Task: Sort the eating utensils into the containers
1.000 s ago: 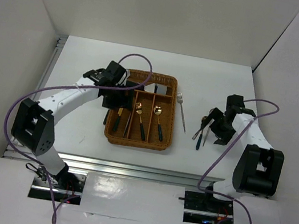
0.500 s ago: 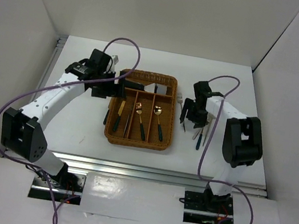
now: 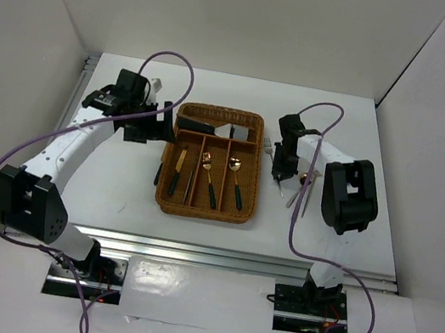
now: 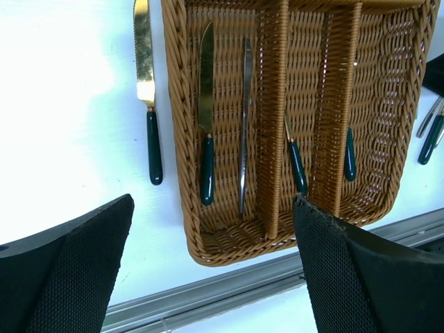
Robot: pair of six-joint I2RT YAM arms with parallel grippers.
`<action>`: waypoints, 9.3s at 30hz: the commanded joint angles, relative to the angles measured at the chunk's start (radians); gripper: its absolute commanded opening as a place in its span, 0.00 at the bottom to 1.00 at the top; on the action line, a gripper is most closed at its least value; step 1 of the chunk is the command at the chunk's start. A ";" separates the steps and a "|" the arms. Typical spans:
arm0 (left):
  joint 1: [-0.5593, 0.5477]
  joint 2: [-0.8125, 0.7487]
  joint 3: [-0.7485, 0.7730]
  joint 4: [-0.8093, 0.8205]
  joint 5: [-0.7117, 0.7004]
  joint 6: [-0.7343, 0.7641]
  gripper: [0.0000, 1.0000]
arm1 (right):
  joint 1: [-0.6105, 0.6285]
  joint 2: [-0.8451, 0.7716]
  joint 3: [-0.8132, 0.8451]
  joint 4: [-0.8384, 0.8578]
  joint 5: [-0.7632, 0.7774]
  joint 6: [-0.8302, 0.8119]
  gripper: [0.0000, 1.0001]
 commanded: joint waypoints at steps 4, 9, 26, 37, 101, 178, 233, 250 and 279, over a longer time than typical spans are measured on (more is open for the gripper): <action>0.030 -0.027 -0.024 0.010 0.029 0.032 1.00 | 0.007 0.066 -0.014 0.026 0.016 0.021 0.00; 0.039 -0.027 -0.024 0.010 0.040 0.032 1.00 | 0.007 0.014 -0.034 0.007 -0.021 0.061 0.00; 0.228 -0.027 -0.144 0.089 0.132 0.041 1.00 | 0.311 -0.126 0.504 -0.325 -0.025 0.209 0.00; 0.371 -0.069 -0.265 0.154 0.152 0.066 0.99 | 0.514 0.034 0.455 -0.298 0.019 0.378 0.00; -0.031 0.394 -0.270 0.270 -0.264 0.049 0.31 | -0.166 -0.435 -0.024 -0.244 -0.042 0.286 0.98; 0.036 0.126 -0.021 0.010 -0.082 0.152 0.00 | -0.299 -0.486 -0.156 -0.207 -0.006 0.259 0.99; 0.176 0.344 -0.303 0.214 -0.112 0.210 0.00 | -0.299 -0.325 -0.087 -0.160 -0.093 0.222 0.99; 0.027 0.014 -0.055 -0.055 0.000 0.104 0.00 | -0.339 -0.346 -0.077 -0.160 -0.084 0.202 0.99; -0.246 0.036 -0.314 0.181 0.008 -0.167 0.39 | -0.404 -0.509 -0.303 -0.128 -0.209 0.179 0.99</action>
